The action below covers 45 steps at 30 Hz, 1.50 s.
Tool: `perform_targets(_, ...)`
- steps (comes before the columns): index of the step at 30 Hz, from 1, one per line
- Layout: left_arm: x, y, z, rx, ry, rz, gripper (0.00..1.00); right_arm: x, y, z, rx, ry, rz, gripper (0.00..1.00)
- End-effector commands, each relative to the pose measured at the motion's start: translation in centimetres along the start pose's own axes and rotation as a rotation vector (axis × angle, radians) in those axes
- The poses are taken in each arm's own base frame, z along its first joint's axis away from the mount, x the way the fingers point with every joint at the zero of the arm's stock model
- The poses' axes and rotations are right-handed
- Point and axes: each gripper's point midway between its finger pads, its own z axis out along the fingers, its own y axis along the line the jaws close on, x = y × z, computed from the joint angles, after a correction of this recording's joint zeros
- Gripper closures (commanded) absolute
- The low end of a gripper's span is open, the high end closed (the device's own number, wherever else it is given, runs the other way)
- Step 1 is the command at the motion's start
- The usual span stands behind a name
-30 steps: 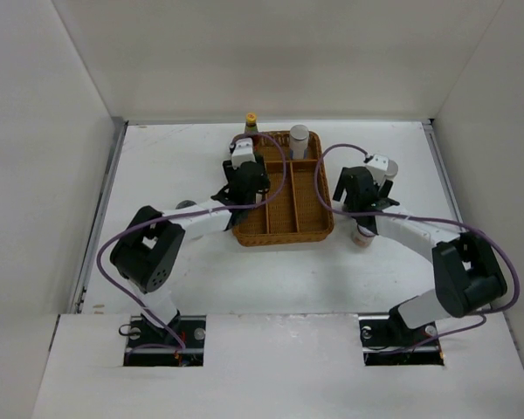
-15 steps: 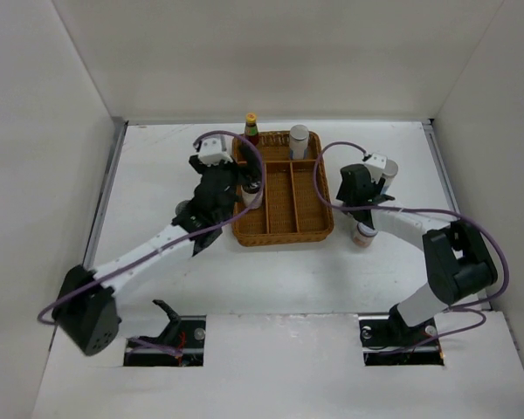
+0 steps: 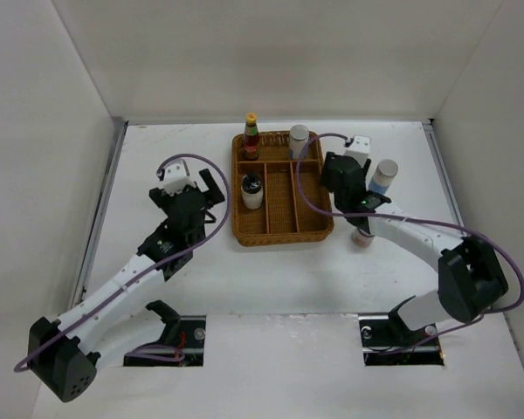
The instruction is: Organize the condiment bottles
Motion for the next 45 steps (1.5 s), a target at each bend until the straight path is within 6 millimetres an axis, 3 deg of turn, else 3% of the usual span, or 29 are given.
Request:
perform_targets(1,2.2,4.5,-0.7,-0.130,0.074,0.026,0.00,-8.1,7.7,-3.1,-0.255,-0.196,0.115,0.53)
perform_targets(3,2.8,6.1,-0.6,-0.165,0.090,0.018,0.00,-7.3,11.0,-3.6,-0.359,-0.165,0.103,0.53)
perform_targets(8,3.2,7.4,-0.6,-0.187,0.102,0.005,0.00,-6.9,16.5,-4.2,-0.506,-0.142,0.091,0.53)
perform_targets(16,4.7,7.4,-0.6,-0.183,0.136,0.040,0.00,-5.1,20.8,-0.3,-0.521,-0.109,0.055,0.53)
perform_targets(21,5.9,6.9,-0.4,-0.167,0.169,0.061,0.00,-3.9,21.5,2.7,-0.474,-0.110,0.013,0.52)
perform_targets(30,7.7,5.6,0.9,-0.143,0.198,0.075,0.00,-2.6,20.1,4.7,-0.348,-0.130,-0.052,0.50)
perform_targets(32,8.4,5.5,1.3,-0.151,0.208,0.089,0.00,-1.9,20.1,5.0,-0.348,-0.120,-0.059,0.44)
perform_targets(34,8.9,5.7,1.7,-0.165,0.212,0.096,0.00,-1.5,20.2,5.1,-0.348,-0.113,-0.061,0.30)
perform_targets(37,9.4,5.9,2.5,-0.181,0.209,0.098,0.02,-1.7,20.2,4.8,-0.359,-0.110,-0.056,0.14)
perform_targets(41,10.0,6.0,3.2,-0.195,0.204,0.099,0.11,-4.0,19.7,2.9,-0.387,-0.134,-0.013,0.06)
perform_targets(45,10.3,6.1,3.5,-0.201,0.203,0.104,0.34,-6.8,18.5,0.1,-0.422,-0.158,0.048,0.05)
